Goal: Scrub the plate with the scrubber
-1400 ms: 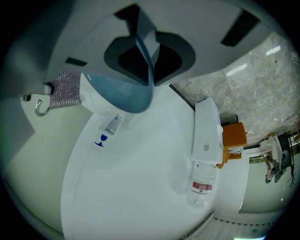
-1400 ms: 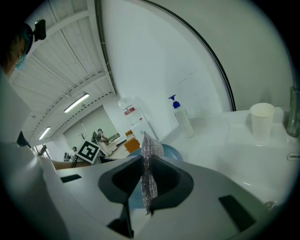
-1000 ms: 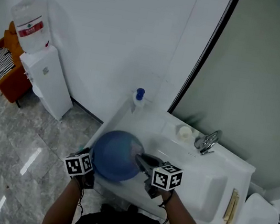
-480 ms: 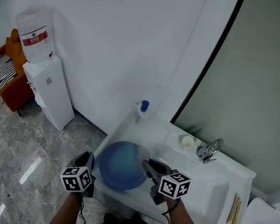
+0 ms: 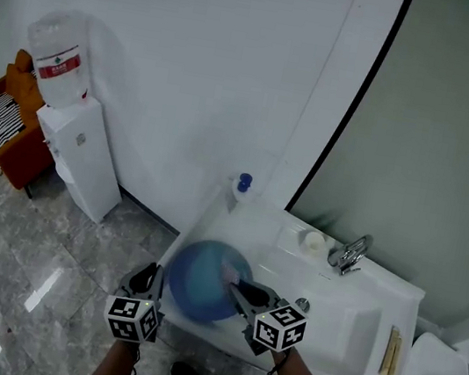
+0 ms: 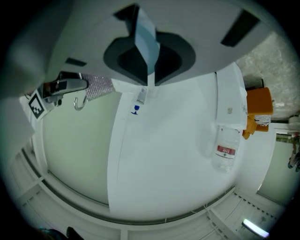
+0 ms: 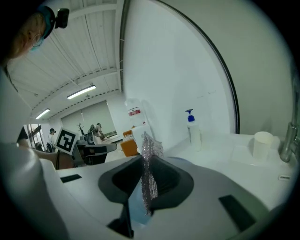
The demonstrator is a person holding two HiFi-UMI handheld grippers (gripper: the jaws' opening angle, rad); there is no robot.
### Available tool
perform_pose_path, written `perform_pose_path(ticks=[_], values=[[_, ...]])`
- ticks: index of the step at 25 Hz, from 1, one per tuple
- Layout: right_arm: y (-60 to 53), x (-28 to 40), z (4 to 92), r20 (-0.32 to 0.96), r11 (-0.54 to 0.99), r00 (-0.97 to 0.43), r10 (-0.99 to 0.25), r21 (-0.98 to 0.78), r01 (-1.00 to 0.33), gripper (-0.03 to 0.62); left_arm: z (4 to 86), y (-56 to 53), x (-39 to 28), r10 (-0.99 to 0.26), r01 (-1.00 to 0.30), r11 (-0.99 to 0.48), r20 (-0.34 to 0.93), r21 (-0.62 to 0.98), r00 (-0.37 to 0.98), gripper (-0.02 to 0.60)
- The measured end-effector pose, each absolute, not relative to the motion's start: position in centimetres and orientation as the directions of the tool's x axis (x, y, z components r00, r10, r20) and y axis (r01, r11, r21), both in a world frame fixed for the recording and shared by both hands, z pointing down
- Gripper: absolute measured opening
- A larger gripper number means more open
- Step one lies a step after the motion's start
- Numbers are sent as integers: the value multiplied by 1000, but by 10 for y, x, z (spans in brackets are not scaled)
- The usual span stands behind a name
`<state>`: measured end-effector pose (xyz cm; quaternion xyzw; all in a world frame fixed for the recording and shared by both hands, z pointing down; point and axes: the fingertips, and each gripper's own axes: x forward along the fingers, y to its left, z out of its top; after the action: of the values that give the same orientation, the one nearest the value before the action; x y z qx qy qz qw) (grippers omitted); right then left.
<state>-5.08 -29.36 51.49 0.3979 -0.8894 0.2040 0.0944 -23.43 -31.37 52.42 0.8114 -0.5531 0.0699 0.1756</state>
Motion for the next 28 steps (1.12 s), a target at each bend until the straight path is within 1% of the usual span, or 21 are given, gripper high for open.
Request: perform_pose_path(ticks=[4, 8, 14, 21, 28], values=[[-281, -65, 522, 348, 658, -706, -617, -263, -705, 75, 523, -291, -229, -878, -927, -308, 310, 215, 364, 48], [-264, -67, 524, 364, 686, -716, -596, -234, -690, 75, 521, -264, -225, -889, -939, -268, 321, 213, 327, 48], [-237, -56, 521, 380, 747, -736, -559, -155, -647, 75, 519, -224, -206, -909, -952, -209, 316, 223, 273, 48], [-196, -36, 501, 343, 784, -774, -533, -144, -604, 75, 511, -170, -180, -926, -963, -153, 309, 221, 218, 48], [-141, -2, 502, 333, 794, -784, -525, -141, -591, 75, 507, -104, -145, -939, -970, -109, 299, 219, 173, 48]])
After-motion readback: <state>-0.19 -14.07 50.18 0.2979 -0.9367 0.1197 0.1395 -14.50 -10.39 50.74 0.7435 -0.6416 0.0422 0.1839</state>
